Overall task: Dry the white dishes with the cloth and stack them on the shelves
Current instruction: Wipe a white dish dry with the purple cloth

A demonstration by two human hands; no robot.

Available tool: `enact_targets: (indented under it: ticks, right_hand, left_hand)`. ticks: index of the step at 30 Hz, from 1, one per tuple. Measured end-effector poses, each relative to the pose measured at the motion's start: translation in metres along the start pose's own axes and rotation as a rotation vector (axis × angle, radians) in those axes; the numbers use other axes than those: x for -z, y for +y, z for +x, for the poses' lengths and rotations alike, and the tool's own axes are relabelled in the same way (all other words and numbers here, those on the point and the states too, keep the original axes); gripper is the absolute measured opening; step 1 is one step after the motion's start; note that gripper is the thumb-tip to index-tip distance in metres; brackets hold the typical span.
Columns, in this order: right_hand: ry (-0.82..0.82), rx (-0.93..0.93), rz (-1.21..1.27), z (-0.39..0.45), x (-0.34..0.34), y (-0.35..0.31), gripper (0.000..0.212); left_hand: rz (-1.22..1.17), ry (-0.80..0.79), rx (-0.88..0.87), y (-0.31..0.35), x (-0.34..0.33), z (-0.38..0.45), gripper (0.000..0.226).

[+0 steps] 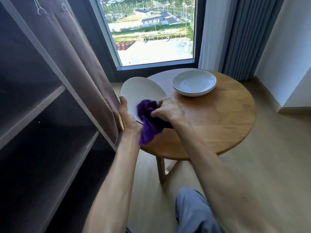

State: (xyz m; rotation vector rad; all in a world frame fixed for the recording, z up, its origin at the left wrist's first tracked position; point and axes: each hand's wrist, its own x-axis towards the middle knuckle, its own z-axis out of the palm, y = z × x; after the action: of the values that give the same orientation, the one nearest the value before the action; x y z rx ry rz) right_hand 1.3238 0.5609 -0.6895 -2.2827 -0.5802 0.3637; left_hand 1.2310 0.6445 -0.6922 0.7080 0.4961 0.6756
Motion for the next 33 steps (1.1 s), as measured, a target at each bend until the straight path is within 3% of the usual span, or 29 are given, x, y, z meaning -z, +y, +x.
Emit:
enact_targets:
  ticks: [3, 5, 9, 13, 16, 19, 21, 24, 26, 28, 33]
  right_hand:
    - [0.128, -0.058, -0.073, 0.009, 0.01, 0.02, 0.024]
    - [0.228, -0.046, -0.037, 0.016, 0.012, 0.021, 0.019]
    - [0.371, -0.059, 0.134, 0.031, 0.024, 0.002, 0.016]
    - [0.416, 0.051, 0.426, 0.035, 0.031, -0.033, 0.013]
    - [0.324, 0.257, 0.716, 0.023, 0.037, -0.06, 0.016]
    - [0.016, 0.469, 0.76, 0.009, 0.034, -0.073, 0.019]
    - [-0.159, 0.499, 0.798, 0.0, 0.032, -0.072, 0.019]
    - [-0.333, 0.466, 0.692, -0.004, 0.04, -0.067, 0.013]
    - [-0.359, 0.401, 0.523, -0.004, 0.044, -0.064, 0.009]
    - [-0.334, 0.344, 0.326, -0.003, 0.043, -0.061, 0.009]
    - [-0.182, 0.139, -0.018, 0.012, 0.03, -0.046, 0.022]
  left_hand:
    - [0.241, 0.004, -0.157, 0.004, -0.002, -0.002, 0.068]
    - [0.336, -0.025, -0.157, 0.002, -0.001, -0.008, 0.058]
    - [0.414, -0.06, -0.221, -0.005, -0.004, -0.013, 0.05]
    - [0.461, -0.133, -0.254, 0.012, -0.013, -0.008, 0.052]
    - [0.523, -0.16, -0.328, 0.021, -0.022, -0.006, 0.049]
    - [0.485, -0.154, -0.41, 0.033, -0.03, -0.006, 0.048]
    - [0.451, -0.124, -0.452, 0.045, -0.035, -0.007, 0.061]
    - [0.425, -0.11, -0.471, 0.054, -0.035, -0.011, 0.086]
    - [0.414, -0.055, -0.477, 0.057, -0.031, -0.011, 0.076]
    - [0.386, -0.011, -0.443, 0.061, -0.028, -0.009, 0.057]
    - [0.503, -0.089, -0.458, 0.059, -0.016, -0.008, 0.063]
